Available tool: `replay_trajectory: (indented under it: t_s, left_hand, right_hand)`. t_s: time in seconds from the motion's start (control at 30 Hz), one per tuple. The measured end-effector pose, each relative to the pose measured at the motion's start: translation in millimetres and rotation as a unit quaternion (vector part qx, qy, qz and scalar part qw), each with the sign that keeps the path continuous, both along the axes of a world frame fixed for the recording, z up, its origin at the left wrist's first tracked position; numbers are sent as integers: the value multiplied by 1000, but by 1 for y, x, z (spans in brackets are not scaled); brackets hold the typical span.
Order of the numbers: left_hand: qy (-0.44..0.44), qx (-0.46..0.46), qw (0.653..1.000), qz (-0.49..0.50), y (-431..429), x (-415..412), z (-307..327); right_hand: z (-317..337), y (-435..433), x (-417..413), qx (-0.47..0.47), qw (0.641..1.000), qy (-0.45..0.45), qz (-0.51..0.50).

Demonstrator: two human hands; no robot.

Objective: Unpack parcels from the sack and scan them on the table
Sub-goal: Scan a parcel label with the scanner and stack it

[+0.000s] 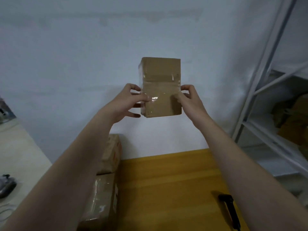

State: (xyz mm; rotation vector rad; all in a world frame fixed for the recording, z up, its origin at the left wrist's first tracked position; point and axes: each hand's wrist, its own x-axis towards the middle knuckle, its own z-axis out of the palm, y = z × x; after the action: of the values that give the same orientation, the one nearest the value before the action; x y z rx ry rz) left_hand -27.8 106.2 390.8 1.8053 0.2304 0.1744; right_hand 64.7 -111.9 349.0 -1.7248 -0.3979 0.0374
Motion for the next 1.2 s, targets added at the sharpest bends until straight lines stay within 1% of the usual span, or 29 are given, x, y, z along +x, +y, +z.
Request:
replay_trajectory:
  t_s: [0.07, 0.13, 0.2, 0.27, 0.33, 0.37, 0.4, 0.5, 0.57, 0.63, 0.7, 0.83, 0.93, 1.07, 1.2]
  left_hand:
    - [-42, 17, 998, 35, -7, -16, 9]
    - [-87, 44, 993, 70, -13, -28, 16]
    - [-126, 66, 987, 81, -19, -37, 19]
    - [-149, 68, 983, 85, -28, -44, 17]
    - [-166, 87, 977, 103, -36, -49, 13]
    - [-174, 112, 972, 113, -40, -51, 12]
    - [-181, 135, 967, 120, -42, -53, 11]
    - [-189, 142, 962, 135, -46, -56, 13]
    - [-195, 129, 962, 141, -48, -59, 17]
    - [-201, 101, 968, 111, -49, -62, 22]
    - [-186, 81, 977, 61, -47, -66, 27]
    - [-157, 62, 985, -15, -38, -75, 31]
    - [-142, 70, 986, -58, -35, -80, 28]
    - [-147, 92, 981, -87, -42, -72, 8]
    - [-123, 63, 986, -90, -62, -53, -15]
  right_hand:
    - [14, 4, -19, -20, 996, -61, -58]
    - [25, 6, -34, -33, 991, -105, -77]
    - [35, 7, -47, -36, 992, -108, -58]
    - [42, 7, -58, -36, 994, -97, -37]
    - [46, 8, -66, -63, 991, -105, -49]
    - [47, 8, -70, -88, 987, -118, -65]
    - [48, 8, -74, -94, 984, -130, -73]
    - [53, 4, -86, -12, 989, -142, -29]
    - [60, 3, -94, 3, 989, -149, 3]
    - [66, 5, -98, 3, 991, -135, 11]
    - [71, 5, -98, 15, 992, -123, 17]
    - [72, -5, -92, 60, 994, -89, 24]
    - [63, -13, -86, 62, 996, -60, 10]
    - [43, -25, -83, 78, 997, -22, -10]
    - [14, -37, -74, 69, 997, 5, -30]
